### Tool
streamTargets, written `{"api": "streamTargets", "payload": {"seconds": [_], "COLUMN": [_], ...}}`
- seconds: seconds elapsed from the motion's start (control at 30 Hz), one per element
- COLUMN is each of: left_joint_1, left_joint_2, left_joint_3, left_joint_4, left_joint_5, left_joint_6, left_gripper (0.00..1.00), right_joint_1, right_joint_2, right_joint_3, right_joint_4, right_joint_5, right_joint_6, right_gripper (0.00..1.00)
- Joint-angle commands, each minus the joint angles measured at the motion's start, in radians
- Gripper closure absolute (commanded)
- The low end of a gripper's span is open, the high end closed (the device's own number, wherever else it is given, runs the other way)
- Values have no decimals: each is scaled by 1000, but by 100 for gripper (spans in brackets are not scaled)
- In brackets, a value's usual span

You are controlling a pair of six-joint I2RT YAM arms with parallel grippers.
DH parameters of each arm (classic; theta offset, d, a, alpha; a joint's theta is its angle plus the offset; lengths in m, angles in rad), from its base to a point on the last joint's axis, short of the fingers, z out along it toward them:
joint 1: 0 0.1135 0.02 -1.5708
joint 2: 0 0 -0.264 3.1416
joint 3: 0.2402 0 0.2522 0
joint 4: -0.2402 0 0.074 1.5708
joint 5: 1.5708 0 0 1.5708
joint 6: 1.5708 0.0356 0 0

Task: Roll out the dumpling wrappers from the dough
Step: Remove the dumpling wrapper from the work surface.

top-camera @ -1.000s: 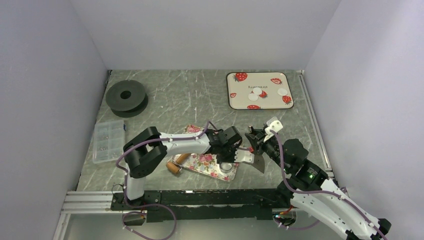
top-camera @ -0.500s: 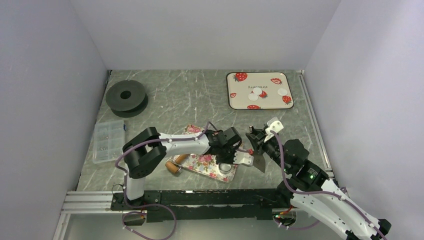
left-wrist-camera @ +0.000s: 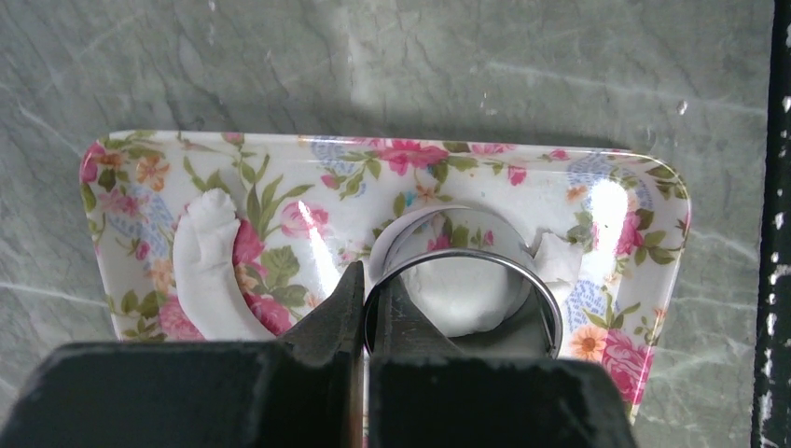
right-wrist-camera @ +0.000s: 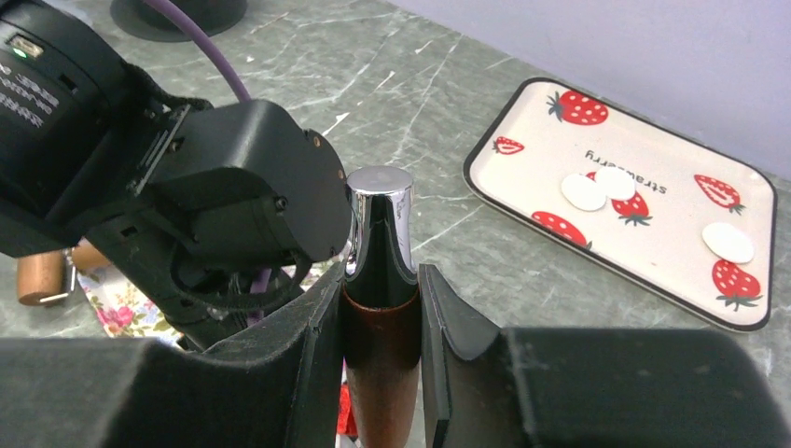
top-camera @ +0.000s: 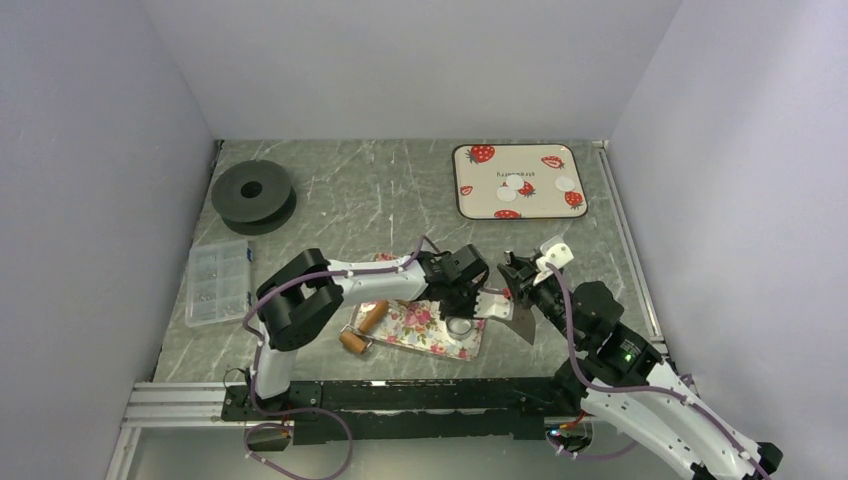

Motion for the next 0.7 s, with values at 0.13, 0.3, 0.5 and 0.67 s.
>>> {"api": "streamTargets", "payload": {"seconds": [0.13, 0.3, 0.5, 0.67], "left_joint_1": [67, 67, -24, -60], "left_joint_2": [-46, -36, -7, 17], "left_joint_3": [-145, -146, -59, -41], "left_joint_4": [-62, -45, -83, -99], "left_joint_5": [-59, -57, 34, 74], "left_joint_6": [40, 38, 0, -18], "left_gripper": [100, 100, 100, 100], "right_joint_1": [7, 8, 7, 7], "right_joint_2": [32, 32, 23, 22], "right_joint_3": [56, 55, 50, 55], "right_joint_4": [50, 52, 47, 40], "right_joint_5": [-25, -24, -14, -7], "right_joint_6": [-9, -10, -7, -13], "right_gripper": [100, 100, 100, 100]}}
